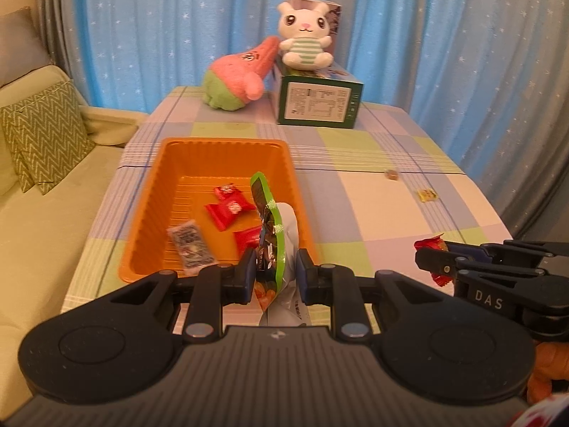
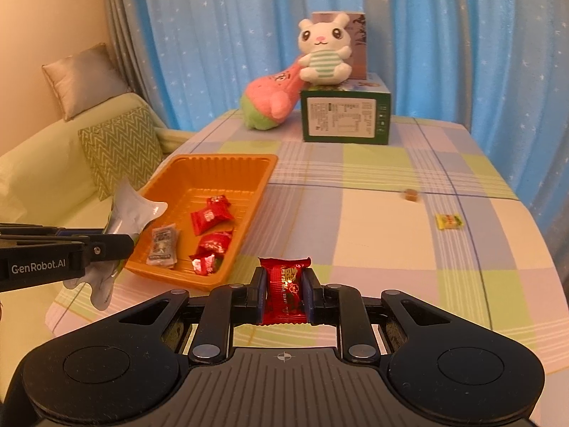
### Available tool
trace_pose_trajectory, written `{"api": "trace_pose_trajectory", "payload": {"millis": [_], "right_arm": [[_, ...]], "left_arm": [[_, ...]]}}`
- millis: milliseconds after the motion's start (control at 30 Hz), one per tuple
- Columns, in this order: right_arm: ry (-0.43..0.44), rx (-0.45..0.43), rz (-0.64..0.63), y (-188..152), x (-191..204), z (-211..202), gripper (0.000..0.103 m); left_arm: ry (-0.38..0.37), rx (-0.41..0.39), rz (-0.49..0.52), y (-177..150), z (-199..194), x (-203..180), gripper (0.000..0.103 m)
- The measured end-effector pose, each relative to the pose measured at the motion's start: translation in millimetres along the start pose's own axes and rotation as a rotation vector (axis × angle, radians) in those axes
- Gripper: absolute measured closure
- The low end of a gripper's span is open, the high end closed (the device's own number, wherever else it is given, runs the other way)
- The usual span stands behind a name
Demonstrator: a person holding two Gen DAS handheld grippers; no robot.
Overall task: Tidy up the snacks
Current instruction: 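Carry both held candies over the orange tray, then open the left tool over the tray while the right tool lowers the red candy inside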
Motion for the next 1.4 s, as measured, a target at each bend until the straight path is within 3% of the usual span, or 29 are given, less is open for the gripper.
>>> {"api": "trace_pose_trajectory", "payload": {"millis": [767, 1400], "right_arm": [[0.106, 0.010, -0.031, 53, 40, 75, 0.082], [0.118, 0.057, -0.005, 59, 39, 121, 0.082]], "left_arm": [[0.072, 0.025, 0.012, 42, 45, 58, 0.082], [0.097, 0.073, 0.076, 54, 91, 76, 0.082]]}}
Point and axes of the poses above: each gripper's, at about its wrist camera, not at the fingertips, and z roughly the way its jaws point, x to its left, y to its top, the point moved 8 cm from there along z, roughly the way its jaws point, and after that the axes turned 13 degrees about -z, right-handed, at the moved point
